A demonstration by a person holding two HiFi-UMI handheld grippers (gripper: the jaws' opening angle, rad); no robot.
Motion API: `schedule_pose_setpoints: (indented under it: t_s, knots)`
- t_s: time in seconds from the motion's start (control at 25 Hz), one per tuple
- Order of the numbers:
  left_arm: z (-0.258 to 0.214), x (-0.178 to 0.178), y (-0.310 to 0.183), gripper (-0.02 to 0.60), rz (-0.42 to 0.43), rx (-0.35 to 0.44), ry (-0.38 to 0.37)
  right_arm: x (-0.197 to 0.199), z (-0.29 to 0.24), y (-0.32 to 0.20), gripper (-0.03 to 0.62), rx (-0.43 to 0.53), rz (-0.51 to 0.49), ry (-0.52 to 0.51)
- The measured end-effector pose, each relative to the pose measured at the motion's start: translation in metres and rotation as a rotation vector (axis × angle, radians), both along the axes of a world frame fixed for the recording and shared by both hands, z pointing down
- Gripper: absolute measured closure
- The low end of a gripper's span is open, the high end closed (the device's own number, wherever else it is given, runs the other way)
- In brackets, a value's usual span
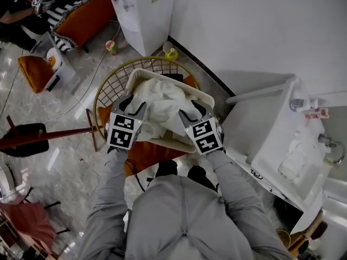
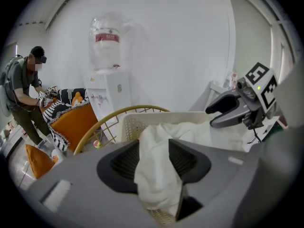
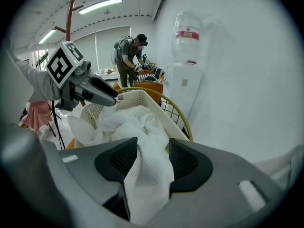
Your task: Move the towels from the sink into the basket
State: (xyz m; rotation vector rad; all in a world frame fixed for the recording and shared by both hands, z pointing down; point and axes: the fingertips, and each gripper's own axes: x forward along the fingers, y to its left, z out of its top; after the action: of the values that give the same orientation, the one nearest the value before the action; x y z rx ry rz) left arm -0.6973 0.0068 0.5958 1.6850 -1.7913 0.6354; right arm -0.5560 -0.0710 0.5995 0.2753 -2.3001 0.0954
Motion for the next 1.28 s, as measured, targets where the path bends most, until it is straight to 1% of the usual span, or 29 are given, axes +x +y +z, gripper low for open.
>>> schedule_pose_setpoints:
  t_s: [0.08,0.24,0.36,0.44,0.56,0.72,0.88,1.0,1.12,1.28]
  knots:
    - [-0.005,0.001,0.002,0.353,-0.007,0.018,0.001,0.000,-0.018,-0.001,0.404,0.005,0.019,-0.040]
    - [-0.011,-0.002,0.007,0.353,-0.017,0.048,-0.026,0.005,-0.043,0.002,0.404,0.011,0.046,-0.107]
    - [-0.016,0.004,0.017,0.353,-0.031,0.051,-0.017,0.011,-0.061,0.008,0.404,0.021,0.051,-0.146]
    - [-0.026,0.007,0.023,0.353,-0.043,0.070,-0.021,0.015,-0.074,0.012,0.404,0.027,0.060,-0.178]
    - [-0.045,0.012,0.028,0.353,-0.048,0.106,-0.044,0.025,-0.095,0.016,0.404,0.039,0.079,-0.237]
    - [-0.072,0.029,0.034,0.353,-0.051,0.141,-0.092,0.051,-0.126,0.021,0.404,0.064,0.109,-0.324]
    - [-0.096,0.057,0.041,0.353,-0.031,0.167,-0.151,0.091,-0.155,0.029,0.404,0.085,0.153,-0.400]
    - [-0.113,0.085,0.043,0.353,-0.010,0.190,-0.165,0.130,-0.174,0.033,0.404,0.105,0.210,-0.455]
    - [-0.129,0.123,0.044,0.353,0.020,0.220,-0.176,0.175,-0.191,0.039,0.404,0.129,0.260,-0.493]
    - [-0.143,0.184,0.041,0.353,0.079,0.265,-0.179,0.246,-0.208,0.045,0.404,0.173,0.341,-0.522]
